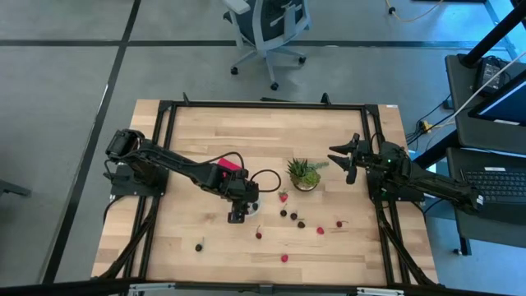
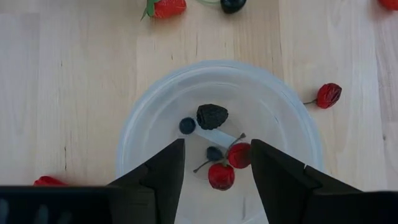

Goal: Pick and placing Produce into tupperware
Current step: Adjust the container on the table

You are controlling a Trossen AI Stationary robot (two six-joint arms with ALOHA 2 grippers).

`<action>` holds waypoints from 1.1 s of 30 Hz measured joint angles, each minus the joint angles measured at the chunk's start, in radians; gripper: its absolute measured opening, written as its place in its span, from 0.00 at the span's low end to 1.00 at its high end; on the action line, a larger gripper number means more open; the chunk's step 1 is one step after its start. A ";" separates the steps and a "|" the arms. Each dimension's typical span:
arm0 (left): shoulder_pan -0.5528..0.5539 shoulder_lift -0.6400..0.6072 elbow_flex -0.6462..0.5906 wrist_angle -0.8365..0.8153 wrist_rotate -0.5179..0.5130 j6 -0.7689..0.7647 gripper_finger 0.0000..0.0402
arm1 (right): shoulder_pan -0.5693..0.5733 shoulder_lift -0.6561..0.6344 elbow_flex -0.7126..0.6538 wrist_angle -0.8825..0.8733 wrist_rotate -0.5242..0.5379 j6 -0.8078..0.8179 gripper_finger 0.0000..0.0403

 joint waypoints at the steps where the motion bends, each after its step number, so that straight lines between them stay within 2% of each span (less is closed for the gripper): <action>1: 0.000 0.000 0.000 0.000 0.000 0.000 0.44 | 0.000 0.000 0.000 0.000 0.000 0.000 0.40; 4: -0.001 0.000 0.000 -0.001 0.003 -0.005 0.44 | 0.000 0.000 0.000 0.000 0.000 0.000 0.40; 9: -0.016 -0.043 0.001 -0.096 0.125 -0.101 0.44 | 0.000 0.000 0.000 0.000 0.000 0.000 0.40; 15: -0.107 -0.088 0.002 -0.283 0.134 -0.361 0.44 | 0.000 0.000 0.000 0.000 0.000 0.001 0.40; 23: -0.254 -0.088 0.001 -0.328 0.108 -0.725 0.44 | 0.000 0.000 0.000 0.000 0.000 0.003 0.40; 26: -0.266 -0.088 0.001 -0.327 0.039 -0.727 0.44 | 0.000 0.000 0.000 0.000 0.000 0.003 0.40; 33: -0.271 -0.088 0.001 -0.349 0.066 -0.731 0.44 | 0.000 0.000 0.000 0.000 0.000 0.031 0.40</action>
